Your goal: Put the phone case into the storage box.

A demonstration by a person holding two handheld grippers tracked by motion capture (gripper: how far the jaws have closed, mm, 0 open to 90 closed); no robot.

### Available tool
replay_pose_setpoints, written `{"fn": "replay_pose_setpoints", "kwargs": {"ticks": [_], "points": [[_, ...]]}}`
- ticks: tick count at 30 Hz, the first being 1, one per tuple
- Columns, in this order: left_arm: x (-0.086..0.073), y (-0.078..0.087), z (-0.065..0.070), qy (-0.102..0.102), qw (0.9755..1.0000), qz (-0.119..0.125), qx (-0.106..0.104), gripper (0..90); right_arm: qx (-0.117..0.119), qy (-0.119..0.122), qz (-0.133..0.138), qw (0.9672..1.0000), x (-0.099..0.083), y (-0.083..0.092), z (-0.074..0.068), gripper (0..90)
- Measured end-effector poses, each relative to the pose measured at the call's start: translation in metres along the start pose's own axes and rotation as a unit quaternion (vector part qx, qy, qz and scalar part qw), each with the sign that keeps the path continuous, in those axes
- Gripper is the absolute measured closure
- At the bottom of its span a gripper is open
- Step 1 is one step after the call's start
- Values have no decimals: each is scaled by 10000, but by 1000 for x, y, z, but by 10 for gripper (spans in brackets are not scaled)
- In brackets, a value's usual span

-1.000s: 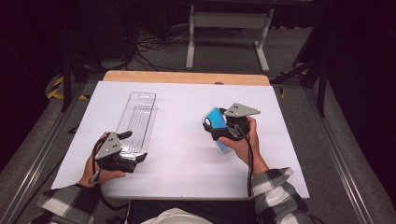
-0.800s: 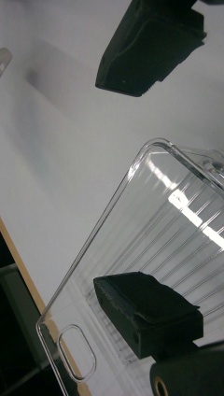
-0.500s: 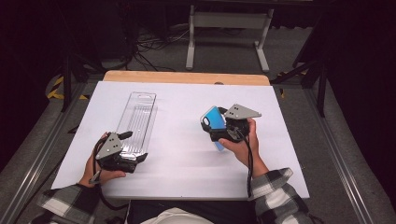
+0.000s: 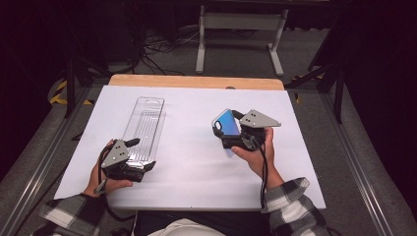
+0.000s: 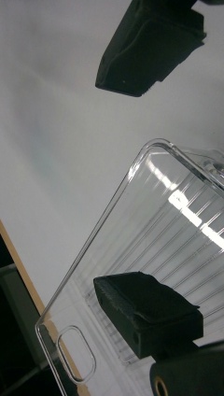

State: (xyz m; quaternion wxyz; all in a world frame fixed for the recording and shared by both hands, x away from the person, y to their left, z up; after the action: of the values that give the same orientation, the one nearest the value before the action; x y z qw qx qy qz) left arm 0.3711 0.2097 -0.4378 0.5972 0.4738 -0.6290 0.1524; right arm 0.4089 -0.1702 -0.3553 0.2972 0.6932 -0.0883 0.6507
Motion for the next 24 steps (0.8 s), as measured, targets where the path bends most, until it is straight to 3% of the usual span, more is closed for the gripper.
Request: {"fn": "replay_pose_setpoints", "kwargs": {"ticks": [24], "points": [[1,2,-1,40,9999,85,87,77,-175,4,488,9987,9,7,-12,175]]}}
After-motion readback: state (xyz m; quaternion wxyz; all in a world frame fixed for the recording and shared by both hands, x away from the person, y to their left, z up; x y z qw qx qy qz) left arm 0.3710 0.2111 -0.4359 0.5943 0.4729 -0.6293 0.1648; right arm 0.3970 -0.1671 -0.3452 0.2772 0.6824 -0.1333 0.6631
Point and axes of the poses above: each handheld gripper's, and its own axes: y roughly backward along the jaws, x roughly out of its top, z roughly to its right, the point moved 1 cm from there along -y, roughly forward along the jaws, and after that the axes turned 15 degrees about x, right-handed, at the moved point
